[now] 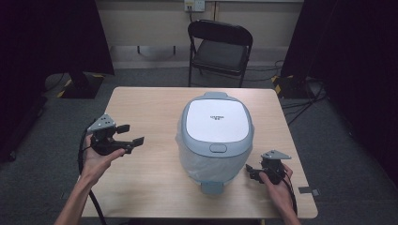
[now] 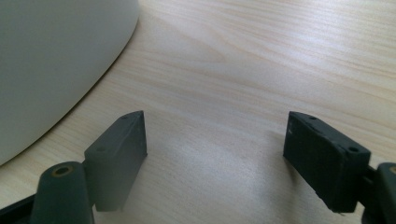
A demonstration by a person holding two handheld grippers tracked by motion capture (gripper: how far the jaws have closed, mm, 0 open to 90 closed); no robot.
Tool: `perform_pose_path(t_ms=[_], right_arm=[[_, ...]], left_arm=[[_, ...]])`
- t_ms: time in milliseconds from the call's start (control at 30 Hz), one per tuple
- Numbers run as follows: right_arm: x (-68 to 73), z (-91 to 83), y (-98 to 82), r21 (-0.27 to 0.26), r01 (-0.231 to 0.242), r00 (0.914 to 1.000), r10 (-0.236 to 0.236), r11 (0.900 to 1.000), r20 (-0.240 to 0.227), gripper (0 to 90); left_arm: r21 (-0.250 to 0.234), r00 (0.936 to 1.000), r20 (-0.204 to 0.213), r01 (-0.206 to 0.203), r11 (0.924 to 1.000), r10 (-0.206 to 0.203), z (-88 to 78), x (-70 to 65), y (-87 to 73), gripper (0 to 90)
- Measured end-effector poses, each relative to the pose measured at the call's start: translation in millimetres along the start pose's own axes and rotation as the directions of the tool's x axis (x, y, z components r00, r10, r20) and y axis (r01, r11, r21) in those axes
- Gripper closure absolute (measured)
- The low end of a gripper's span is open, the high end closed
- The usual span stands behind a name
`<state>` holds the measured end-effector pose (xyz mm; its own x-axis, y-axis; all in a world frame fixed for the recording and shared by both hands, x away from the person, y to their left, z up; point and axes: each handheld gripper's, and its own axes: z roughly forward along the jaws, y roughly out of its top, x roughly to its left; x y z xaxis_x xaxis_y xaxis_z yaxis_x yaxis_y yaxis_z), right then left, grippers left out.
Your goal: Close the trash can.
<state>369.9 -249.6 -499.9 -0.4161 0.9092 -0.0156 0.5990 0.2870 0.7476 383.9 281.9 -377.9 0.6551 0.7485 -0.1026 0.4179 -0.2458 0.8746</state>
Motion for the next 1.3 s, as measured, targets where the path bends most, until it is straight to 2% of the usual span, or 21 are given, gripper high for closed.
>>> perform_pose_path(t_ms=[33,133,200,233,267,300,333,433,467,567,600,633,667,867,967,1000,1033,1067,1167,1267,1300], right_arm=[[0.0,0.0,0.0,0.0,0.0,1.0,0.0,1.0,0.0,20.3],[0.0,0.0,0.0,0.0,0.0,1.0,0.0,1.0,0.0,20.3],[0.0,0.0,0.0,0.0,0.0,1.0,0.0,1.0,0.0,20.3],[0.0,0.0,0.0,0.0,0.0,1.0,0.0,1.0,0.0,20.3],[0.0,0.0,0.0,0.0,0.0,1.0,0.0,1.0,0.0,20.3],[0.0,0.0,0.0,0.0,0.0,1.0,0.0,1.0,0.0,20.3],[0.0,0.0,0.0,0.0,0.0,1.0,0.0,1.0,0.0,20.3],[0.0,0.0,0.0,0.0,0.0,1.0,0.0,1.0,0.0,20.3],[0.0,0.0,0.0,0.0,0.0,1.0,0.0,1.0,0.0,20.3],[0.0,0.0,0.0,0.0,0.0,1.0,0.0,1.0,0.0,20.3],[0.0,0.0,0.0,0.0,0.0,1.0,0.0,1.0,0.0,20.3],[0.0,0.0,0.0,0.0,0.0,1.0,0.0,1.0,0.0,20.3],[0.0,0.1,0.0,0.0,0.0,1.0,0.0,1.0,0.0,20.3],[0.0,0.0,0.0,0.0,0.0,1.0,0.0,1.0,0.0,20.3],[0.0,0.0,0.0,0.0,0.0,1.0,0.0,1.0,0.0,20.3],[0.0,0.0,0.0,0.0,0.0,1.0,0.0,1.0,0.0,20.3],[0.0,0.0,0.0,0.0,0.0,1.0,0.0,1.0,0.0,20.3],[0.0,0.1,0.0,0.0,0.0,1.0,0.0,1.0,0.0,20.3],[0.0,0.0,0.0,0.0,0.001,1.0,-0.001,1.0,0.0,20.4],[0.0,0.0,0.0,0.0,0.001,1.0,-0.001,1.0,0.001,20.3],[0.0,0.1,0.0,0.0,0.001,1.0,-0.001,1.0,0.001,20.3]], left_arm=[[0.0,1.0,0.0,0.0,1.0,0.0,0.0,0.0,0.0,17.4],[0.027,1.0,-0.005,0.007,0.9996,-0.007,0.5,2.7,-13.4,16.8],[0.053,0.9998,-0.016,0.011,0.9985,-0.01,1.4,4.9,-27.2,16.7],[0.053,0.9998,-0.016,0.011,0.9985,-0.01,1.4,4.9,-27.2,16.6],[0.067,0.9992,-0.033,0.026,0.9974,-0.024,2.7,6.7,-36.9,16.4],[0.067,0.9992,-0.033,0.026,0.9974,-0.024,2.7,6.7,-36.9,16.2],[0.082,0.9981,-0.048,0.043,0.9957,-0.039,3.6,9.2,-46.9,16.2],[0.101,0.998,-0.05,0.043,0.9939,-0.038,5.6,10.6,-56.4,16.1],[0.12,0.9966,-0.062,0.061,0.991,-0.054,8.0,11.2,-64.9,16.1],[0.144,0.996,-0.074,0.06,0.9878,-0.049,10.1,12.1,-73.5,16.1],[0.165,0.9954,-0.082,0.063,0.9842,-0.05,12.9,12.2,-82.4,16.1],[0.165,0.9954,-0.082,0.063,0.9842,-0.05,12.9,12.2,-82.4,16.1],[0.191,0.9955,-0.082,0.063,0.9795,-0.048,16.0,11.9,-90.2,16.1],[0.244,0.9917,-0.12,0.075,0.967,-0.046,23.6,12.9,-109.9,16.3],[0.254,0.9905,-0.128,0.082,0.9639,-0.05,26.4,13.4,-114.2,16.3],[0.267,0.9898,-0.136,0.078,0.9606,-0.042,29.7,12.5,-116.7,16.4],[0.267,0.9898,-0.136,0.078,0.9606,-0.042,29.7,12.5,-116.7,15.7],[0.265,0.9885,-0.151,0.052,0.9627,-0.012,31.8,9.9,-117.6,15.9],[0.265,0.9864,-0.161,0.012,0.9642,0.032,33.0,8.5,-119.5,15.7],[0.237,0.9855,-0.166,0.005,0.9714,0.035,32.1,9.2,-123.3,14.5],[0.238,0.9858,-0.165,0.007,0.9713,0.033,32.2,9.1,-123.4,14.2]])
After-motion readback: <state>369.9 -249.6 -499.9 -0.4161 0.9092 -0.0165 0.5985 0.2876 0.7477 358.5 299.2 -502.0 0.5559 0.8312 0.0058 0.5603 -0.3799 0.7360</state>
